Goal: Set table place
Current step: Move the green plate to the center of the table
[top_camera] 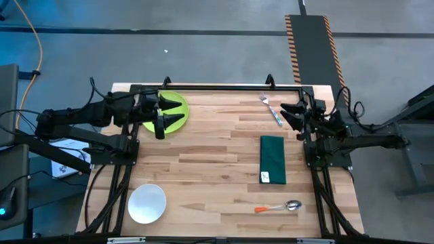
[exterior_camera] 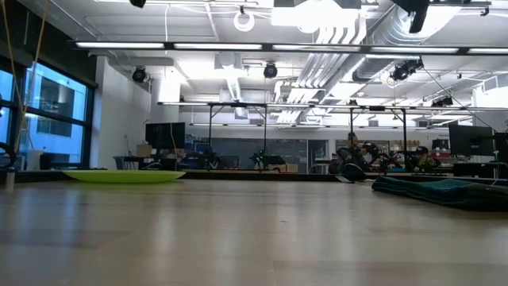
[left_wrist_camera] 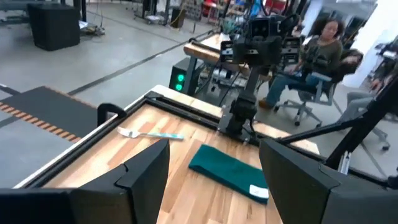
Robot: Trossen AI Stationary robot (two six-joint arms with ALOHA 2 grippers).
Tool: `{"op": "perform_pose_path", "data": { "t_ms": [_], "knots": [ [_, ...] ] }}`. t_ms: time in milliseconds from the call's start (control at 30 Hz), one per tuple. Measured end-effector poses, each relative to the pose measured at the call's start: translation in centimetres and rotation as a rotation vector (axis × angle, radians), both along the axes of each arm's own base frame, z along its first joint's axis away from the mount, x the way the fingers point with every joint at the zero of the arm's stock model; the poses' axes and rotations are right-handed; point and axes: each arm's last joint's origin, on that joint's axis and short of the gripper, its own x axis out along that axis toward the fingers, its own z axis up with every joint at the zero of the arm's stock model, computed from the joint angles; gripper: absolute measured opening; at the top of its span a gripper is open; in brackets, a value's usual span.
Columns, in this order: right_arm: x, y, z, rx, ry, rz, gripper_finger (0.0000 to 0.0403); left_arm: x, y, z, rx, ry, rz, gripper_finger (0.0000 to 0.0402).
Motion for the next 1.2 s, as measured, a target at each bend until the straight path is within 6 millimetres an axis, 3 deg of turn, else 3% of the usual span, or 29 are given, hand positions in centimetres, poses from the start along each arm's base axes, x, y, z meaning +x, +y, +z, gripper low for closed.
{"op": "perform_pose_path", "data": {
  "t_ms": [200, 433, 1200],
  "knots": [
    [2.2, 0.0, 2.0, -0.061, 0.164, -0.010, 0.0218, 0.2, 0.0, -1.9, -0.024, -0.025, 0.001, 0.0237],
    [3.7, -0.1, 2.2, -0.007, 0.222, -0.019, 0.0220, 0.4, 0.0, -3.0, -0.039, -0.001, -0.003, 0.0237],
    [3.9, -0.1, 1.6, 0.049, 0.258, -0.038, 0.0220, 0.6, 0.1, -2.8, -0.013, -0.026, 0.019, 0.0237]
  ]
}}
